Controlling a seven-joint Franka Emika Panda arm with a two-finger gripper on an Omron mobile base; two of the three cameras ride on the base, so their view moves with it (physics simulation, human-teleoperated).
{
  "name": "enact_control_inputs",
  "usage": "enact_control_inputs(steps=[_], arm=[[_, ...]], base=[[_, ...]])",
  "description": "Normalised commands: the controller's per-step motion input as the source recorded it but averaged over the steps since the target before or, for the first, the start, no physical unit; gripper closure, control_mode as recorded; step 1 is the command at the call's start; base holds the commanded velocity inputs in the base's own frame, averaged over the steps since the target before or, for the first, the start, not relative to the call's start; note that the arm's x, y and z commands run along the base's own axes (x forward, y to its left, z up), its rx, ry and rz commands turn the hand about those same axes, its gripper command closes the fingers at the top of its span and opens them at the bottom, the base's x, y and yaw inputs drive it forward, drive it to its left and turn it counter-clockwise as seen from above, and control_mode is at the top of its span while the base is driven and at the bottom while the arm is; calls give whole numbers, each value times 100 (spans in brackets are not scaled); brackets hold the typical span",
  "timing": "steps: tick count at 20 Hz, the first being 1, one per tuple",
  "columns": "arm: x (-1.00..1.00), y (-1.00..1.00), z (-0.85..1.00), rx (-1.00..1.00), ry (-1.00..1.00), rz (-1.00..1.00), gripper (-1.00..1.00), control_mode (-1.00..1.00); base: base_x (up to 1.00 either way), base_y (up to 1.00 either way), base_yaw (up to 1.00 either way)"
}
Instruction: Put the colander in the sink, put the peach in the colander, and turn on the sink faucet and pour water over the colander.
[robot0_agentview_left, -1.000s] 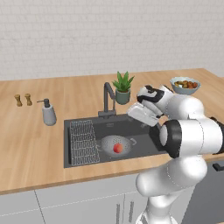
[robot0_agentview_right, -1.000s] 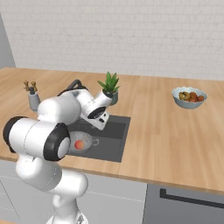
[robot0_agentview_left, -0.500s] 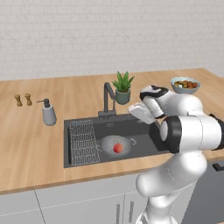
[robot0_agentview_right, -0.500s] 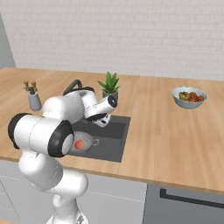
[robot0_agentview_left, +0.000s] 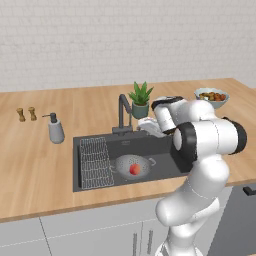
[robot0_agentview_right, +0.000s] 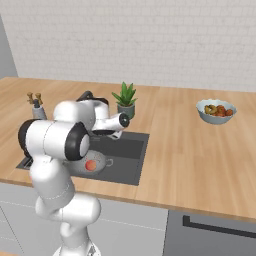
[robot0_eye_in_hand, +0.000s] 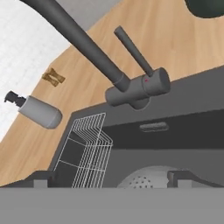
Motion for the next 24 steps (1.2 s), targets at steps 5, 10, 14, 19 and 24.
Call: enact_control_inputs(steps=[5, 10, 14, 19, 24], arm=[[79, 16, 0, 9, 0, 0, -100, -100], [65, 3, 0, 6, 0, 0, -100, -100], [48, 0, -1, 3, 0, 0, -100, -100], [30, 2, -5, 1, 0, 0, -100, -100], [8, 8, -9, 0, 0, -2, -100, -100]], base=[[0, 0, 0], [0, 0, 0], [0, 0, 0], [0, 0, 0], [0, 0, 0]])
